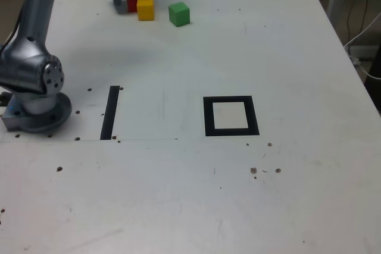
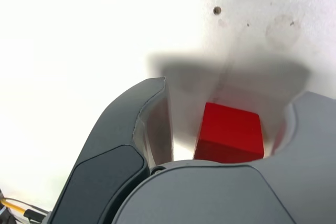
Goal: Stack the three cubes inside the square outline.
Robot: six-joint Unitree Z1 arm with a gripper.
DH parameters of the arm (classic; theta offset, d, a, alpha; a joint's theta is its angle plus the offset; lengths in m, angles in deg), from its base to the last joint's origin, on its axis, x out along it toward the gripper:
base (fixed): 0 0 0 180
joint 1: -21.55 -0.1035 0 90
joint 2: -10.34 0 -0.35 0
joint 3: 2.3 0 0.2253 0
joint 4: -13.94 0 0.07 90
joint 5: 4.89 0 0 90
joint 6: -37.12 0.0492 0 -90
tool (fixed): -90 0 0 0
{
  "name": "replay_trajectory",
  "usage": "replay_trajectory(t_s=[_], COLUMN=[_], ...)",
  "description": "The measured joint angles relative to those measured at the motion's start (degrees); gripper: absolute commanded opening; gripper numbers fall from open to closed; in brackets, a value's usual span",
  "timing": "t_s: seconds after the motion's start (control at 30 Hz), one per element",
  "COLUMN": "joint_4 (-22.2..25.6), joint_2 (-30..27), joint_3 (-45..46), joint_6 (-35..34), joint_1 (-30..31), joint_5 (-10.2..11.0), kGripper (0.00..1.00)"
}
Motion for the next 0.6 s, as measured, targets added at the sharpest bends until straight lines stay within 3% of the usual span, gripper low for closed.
replay_trajectory(t_s=[0.6], joint_4=[1.03], joint_2=[0.00], joint_3=[-0.03], joint_6=[-0.57], joint_1=[1.40], joint_5=[0.13], kGripper=[0.30])
